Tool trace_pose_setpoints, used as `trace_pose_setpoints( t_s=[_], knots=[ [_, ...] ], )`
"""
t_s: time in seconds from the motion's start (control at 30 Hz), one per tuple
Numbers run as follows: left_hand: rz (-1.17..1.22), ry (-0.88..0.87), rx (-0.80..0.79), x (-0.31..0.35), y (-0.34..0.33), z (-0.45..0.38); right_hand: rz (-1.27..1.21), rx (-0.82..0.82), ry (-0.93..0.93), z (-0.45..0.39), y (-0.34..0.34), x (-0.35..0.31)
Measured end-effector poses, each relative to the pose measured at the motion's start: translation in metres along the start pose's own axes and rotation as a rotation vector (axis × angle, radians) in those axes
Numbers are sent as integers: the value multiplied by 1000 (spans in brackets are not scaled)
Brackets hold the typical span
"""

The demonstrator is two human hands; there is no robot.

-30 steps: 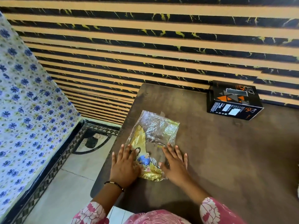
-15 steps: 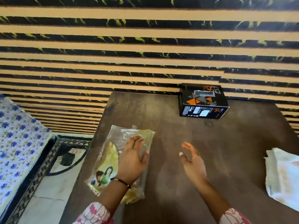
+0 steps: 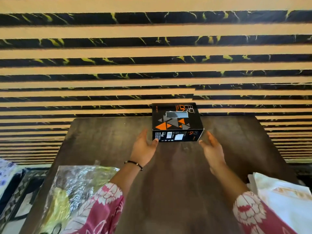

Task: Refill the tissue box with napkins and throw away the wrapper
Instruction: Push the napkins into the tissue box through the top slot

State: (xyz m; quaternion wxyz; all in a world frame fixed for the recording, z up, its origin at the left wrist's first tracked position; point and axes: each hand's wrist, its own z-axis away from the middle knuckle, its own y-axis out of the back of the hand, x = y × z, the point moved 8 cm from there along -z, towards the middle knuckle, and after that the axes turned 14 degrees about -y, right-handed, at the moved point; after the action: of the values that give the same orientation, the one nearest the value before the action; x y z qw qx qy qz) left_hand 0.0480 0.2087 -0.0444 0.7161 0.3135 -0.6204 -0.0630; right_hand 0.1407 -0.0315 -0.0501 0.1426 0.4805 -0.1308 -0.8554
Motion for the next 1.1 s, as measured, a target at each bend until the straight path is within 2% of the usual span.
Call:
trace_pose_setpoints(
  t_s=[0.13,0.3,0.6,0.83,0.97,1.1],
  knots=[
    [20,6,32,10,-13,-15,-57,-136,-54,-19,-9,-13],
    [37,-6,94,9,-19,-7,-137,-240,-20,-9,-12,-19],
    [51,-5,92,20,-24,76,-220,-291,-27,61,15,30],
    [91,13,124,5,-28,155,-233,-321,10,112,40,91],
    [74,32,139,-3,-30,198,-195,-333,52,142,59,118],
    [68,-15,114,-3,-32,230,-37,-294,91,155,77,150]
  ],
)
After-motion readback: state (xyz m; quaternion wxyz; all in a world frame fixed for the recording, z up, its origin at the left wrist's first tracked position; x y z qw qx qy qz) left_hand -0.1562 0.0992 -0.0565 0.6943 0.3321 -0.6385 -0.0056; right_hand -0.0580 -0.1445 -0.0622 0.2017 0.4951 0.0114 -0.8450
